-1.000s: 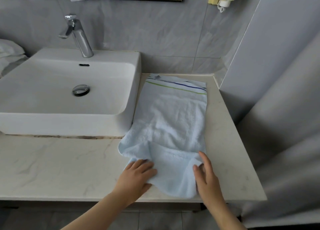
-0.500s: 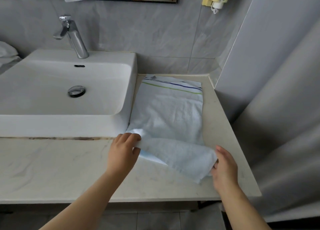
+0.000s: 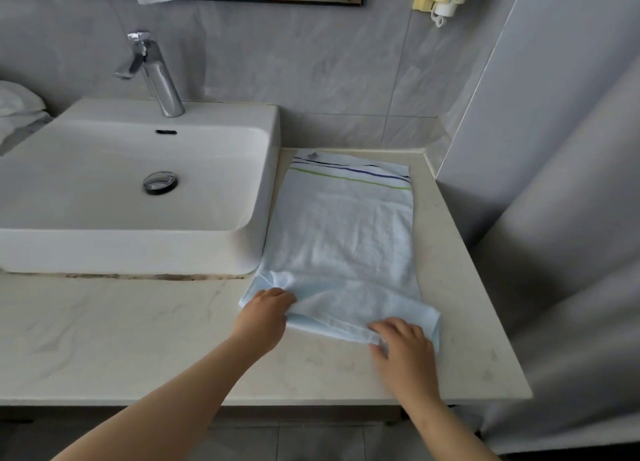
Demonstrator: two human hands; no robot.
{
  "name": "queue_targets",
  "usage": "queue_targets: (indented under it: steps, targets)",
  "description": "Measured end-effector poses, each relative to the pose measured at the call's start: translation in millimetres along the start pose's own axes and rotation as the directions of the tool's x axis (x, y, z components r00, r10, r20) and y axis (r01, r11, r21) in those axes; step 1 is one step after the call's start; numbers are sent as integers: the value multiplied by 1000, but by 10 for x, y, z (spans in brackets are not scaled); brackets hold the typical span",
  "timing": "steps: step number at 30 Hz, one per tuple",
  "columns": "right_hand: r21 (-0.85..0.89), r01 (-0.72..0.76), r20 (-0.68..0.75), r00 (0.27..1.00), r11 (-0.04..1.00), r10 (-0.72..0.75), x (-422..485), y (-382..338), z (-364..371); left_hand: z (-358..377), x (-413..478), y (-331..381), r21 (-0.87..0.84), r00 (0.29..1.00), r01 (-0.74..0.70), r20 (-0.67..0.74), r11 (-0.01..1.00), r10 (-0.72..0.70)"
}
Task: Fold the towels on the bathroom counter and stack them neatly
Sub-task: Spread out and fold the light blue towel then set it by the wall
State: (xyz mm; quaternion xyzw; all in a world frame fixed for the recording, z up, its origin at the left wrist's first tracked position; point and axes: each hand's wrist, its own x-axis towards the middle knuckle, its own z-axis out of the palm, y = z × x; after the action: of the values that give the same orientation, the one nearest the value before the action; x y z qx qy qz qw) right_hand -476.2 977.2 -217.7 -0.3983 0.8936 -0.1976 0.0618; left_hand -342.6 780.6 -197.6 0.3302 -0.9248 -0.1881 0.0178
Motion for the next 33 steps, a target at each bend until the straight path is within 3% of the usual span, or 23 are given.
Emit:
queue_targets:
  steps: [5,7,9,10,12,14,17,20,23,25,33]
  targets:
    - [97,-144,10,990,985,144,53,206,-207,-100,-91,63,-82,991,-8,133,997,19]
    - [88,-222,24,975,971,221,93,256,-298,-147,-135,13,-92,996,-81,-43,992,77]
    - [72,-245,-22,969,967,247,138,252,-353,-120,-132,-72,5,961,-167,-222,986,164]
    - [60,-212,-80,973,975,217,154,242,-353,-106,-123,-93,53,965,-160,-202,986,168]
    - [4,-98,-169,981,995,98,180,229,-325,-75,-92,-80,52,995,-96,3,994,96]
    - [-56,-52,-105,993,997,46,238,178,-344,-53,-58,-65,58,989,-55,143,997,46]
    - [-108,-169,79,981,980,178,288,188,-375,-63,-4,-42,71,994,-60,92,996,53]
    - [-74,-204,69,975,976,209,262,202,-413,-119,13,-26,112,994,-51,103,992,40]
    - [-17,-277,153,949,961,276,244,211,-475,-230,31,19,75,977,-15,214,997,-2]
    - [-3,-301,139,944,954,298,250,210,-509,-325,69,23,13,970,9,241,1000,-12]
    - [-46,-331,-35,943,942,330,398,139,-647,-814,338,21,-80,997,-31,72,996,37]
